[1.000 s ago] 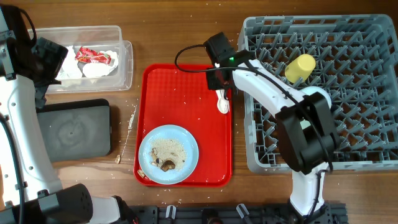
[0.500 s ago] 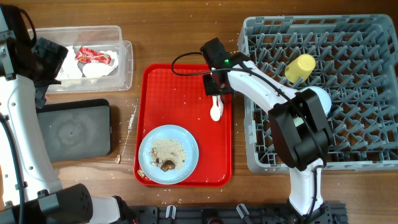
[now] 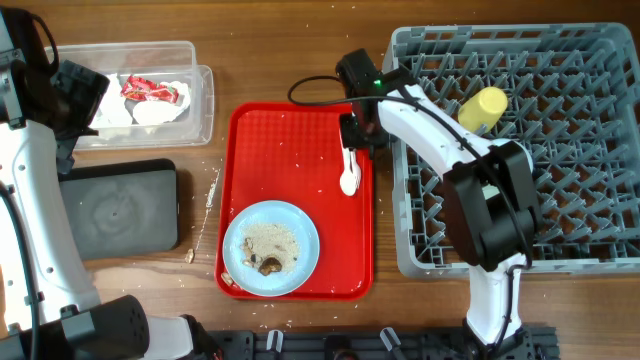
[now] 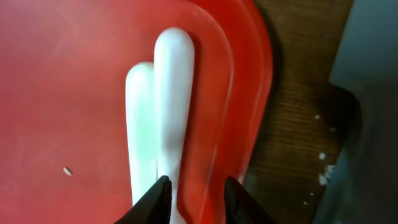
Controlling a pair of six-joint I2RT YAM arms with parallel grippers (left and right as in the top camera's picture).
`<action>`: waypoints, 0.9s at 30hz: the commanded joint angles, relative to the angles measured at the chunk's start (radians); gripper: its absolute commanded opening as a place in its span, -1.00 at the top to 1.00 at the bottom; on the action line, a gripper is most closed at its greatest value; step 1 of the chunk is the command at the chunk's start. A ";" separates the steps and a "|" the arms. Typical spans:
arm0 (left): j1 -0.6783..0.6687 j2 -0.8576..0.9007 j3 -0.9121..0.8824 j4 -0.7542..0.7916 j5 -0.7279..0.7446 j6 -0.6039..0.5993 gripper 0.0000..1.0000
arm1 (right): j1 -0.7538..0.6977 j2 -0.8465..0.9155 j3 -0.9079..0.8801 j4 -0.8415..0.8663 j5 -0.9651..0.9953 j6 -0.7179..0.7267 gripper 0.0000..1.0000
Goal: Sort waste into correct bins and load items into the dishwasher rack
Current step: 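Grasp a white plastic spoon on the tray with the right gripper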
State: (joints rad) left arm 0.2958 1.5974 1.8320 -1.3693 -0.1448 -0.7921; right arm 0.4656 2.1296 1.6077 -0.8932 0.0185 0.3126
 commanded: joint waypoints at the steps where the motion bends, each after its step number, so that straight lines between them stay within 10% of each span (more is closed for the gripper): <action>1: 0.002 0.005 0.001 -0.001 -0.002 -0.009 -1.00 | 0.005 -0.032 -0.044 0.026 -0.049 -0.010 0.43; 21: 0.002 0.005 0.001 -0.001 -0.002 -0.009 -1.00 | 0.007 0.008 -0.129 0.126 -0.058 0.036 0.47; 27: 0.002 0.005 0.001 -0.001 -0.003 -0.009 -1.00 | 0.008 0.006 -0.143 0.150 -0.098 0.083 0.82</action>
State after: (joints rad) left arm 0.2958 1.5970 1.8320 -1.3693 -0.1448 -0.7918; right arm 0.4664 2.1147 1.4776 -0.7269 -0.0452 0.3664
